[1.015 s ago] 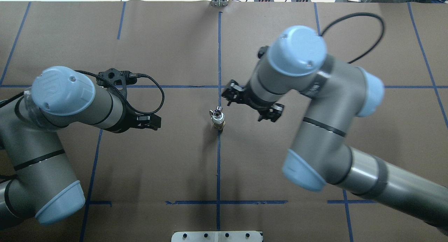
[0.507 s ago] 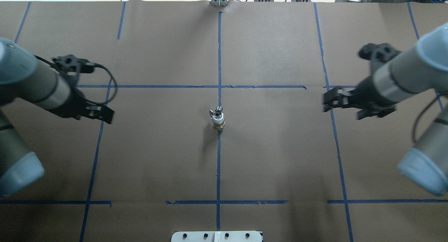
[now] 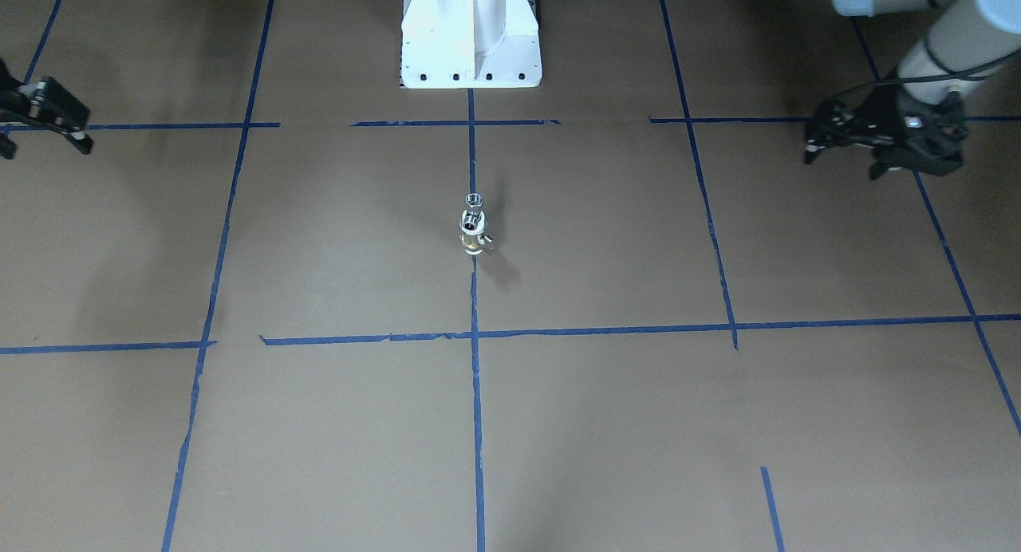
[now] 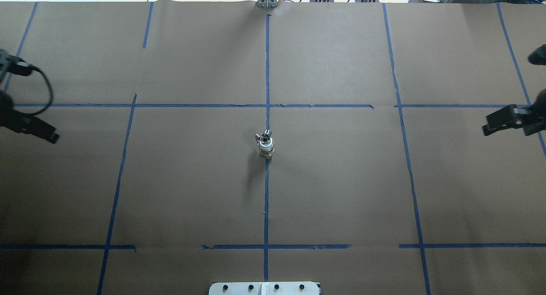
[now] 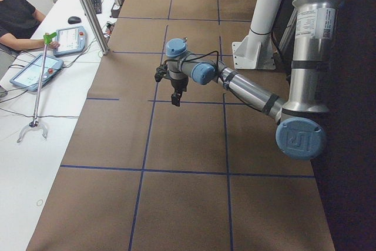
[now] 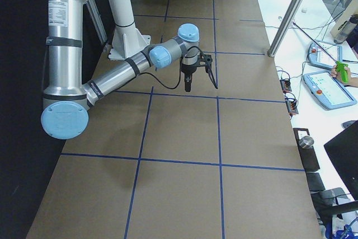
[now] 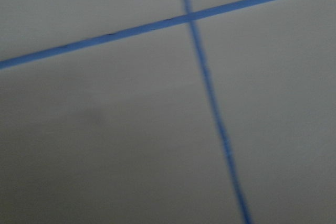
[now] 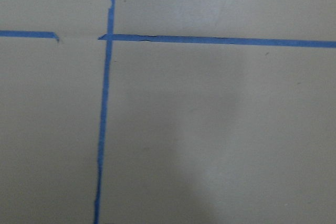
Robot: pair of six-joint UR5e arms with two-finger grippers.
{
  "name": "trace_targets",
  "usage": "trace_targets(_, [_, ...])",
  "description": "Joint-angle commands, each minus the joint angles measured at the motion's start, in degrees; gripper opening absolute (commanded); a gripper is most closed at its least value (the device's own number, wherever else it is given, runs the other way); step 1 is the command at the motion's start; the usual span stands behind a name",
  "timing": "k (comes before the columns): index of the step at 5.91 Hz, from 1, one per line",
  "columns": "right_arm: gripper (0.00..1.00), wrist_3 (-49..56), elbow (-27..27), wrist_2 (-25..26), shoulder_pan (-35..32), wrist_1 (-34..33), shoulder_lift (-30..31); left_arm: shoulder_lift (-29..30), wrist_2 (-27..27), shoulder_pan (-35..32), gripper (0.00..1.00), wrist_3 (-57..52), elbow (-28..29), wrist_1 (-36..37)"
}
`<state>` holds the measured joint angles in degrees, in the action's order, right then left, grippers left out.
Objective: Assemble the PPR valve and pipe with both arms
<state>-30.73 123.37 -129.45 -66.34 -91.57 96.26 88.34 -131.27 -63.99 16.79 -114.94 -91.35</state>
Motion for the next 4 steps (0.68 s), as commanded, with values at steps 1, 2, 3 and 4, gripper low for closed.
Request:
trace_targets(1, [1.00,23.13,-10.35,-3.93,-12.69,0.16,2.09,-2.56,-5.73,-16.07,1.00,-24.47,10.44,0.21])
trace_targets(2, [1.00,29.78,-14.51,-5.27,-15.28,0.25,2.26,-2.47,-6.10,-22.34,1.00,-35.48,17.74,0.38])
trace_targets(3, [1.00,36.63,-18.65,-5.02,-17.13,0.34,2.09,-2.64,-6.02,-25.10,1.00,-35.85,18.34,1.17])
trace_targets(4, [1.00,39.49,-19.12,-5.54,-19.33,-0.18,1.48,-3.34,-5.93,-25.22,1.00,-35.77,18.87,2.05])
